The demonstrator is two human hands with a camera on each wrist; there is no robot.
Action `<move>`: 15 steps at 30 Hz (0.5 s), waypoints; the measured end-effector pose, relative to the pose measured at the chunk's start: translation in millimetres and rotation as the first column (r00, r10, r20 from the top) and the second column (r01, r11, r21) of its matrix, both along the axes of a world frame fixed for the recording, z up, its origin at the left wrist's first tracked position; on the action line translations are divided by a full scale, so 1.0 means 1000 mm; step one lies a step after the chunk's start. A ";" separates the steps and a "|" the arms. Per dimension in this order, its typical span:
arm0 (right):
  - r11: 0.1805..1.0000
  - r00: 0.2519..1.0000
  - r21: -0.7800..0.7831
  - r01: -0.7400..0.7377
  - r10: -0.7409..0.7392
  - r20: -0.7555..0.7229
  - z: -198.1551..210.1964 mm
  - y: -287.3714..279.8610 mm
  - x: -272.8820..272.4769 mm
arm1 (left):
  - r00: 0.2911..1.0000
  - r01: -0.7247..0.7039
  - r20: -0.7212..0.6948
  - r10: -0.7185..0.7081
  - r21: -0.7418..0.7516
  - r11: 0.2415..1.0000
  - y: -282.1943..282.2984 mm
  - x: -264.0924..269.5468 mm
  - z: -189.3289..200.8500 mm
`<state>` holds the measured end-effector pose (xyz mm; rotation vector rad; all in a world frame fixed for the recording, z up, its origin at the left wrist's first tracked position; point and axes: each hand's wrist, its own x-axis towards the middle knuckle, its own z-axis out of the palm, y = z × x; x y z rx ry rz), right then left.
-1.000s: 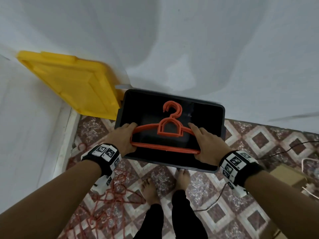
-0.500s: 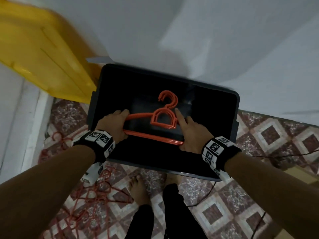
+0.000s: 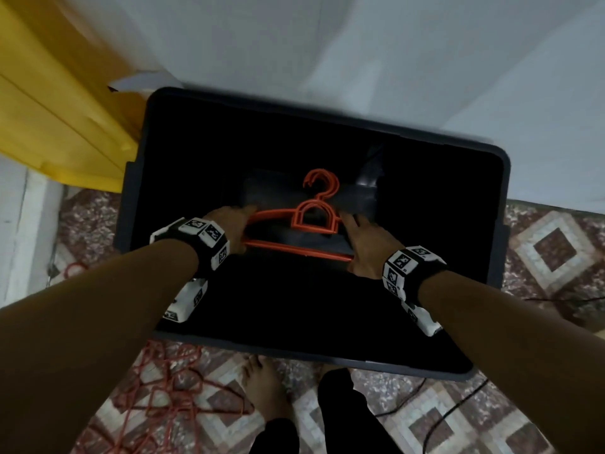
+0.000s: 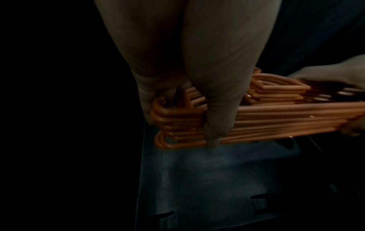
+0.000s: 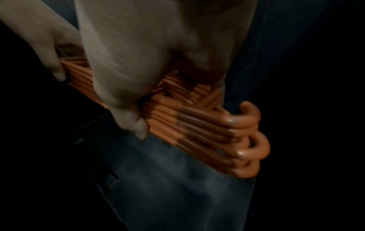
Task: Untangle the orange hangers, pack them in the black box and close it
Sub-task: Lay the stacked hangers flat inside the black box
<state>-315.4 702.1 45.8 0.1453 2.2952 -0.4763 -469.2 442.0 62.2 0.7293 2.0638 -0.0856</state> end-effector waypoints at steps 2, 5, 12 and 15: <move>1.000 1.000 0.002 -0.004 0.004 0.021 -0.016 -0.004 0.000 | 0.999 0.038 0.040 -0.037 -0.003 0.999 -0.001 0.002 -0.019; 1.000 0.999 0.022 -0.012 0.012 0.035 -0.034 -0.012 0.002 | 0.994 0.080 0.084 -0.076 -0.039 0.996 -0.003 0.005 -0.038; 0.994 0.998 0.092 -0.057 0.057 0.008 -0.066 -0.030 0.005 | 0.979 0.174 0.128 -0.161 -0.101 0.979 -0.016 0.017 -0.069; 0.988 0.997 0.134 -0.081 0.081 0.005 -0.080 -0.034 0.011 | 0.970 0.216 0.144 -0.197 -0.123 0.969 -0.019 0.021 -0.079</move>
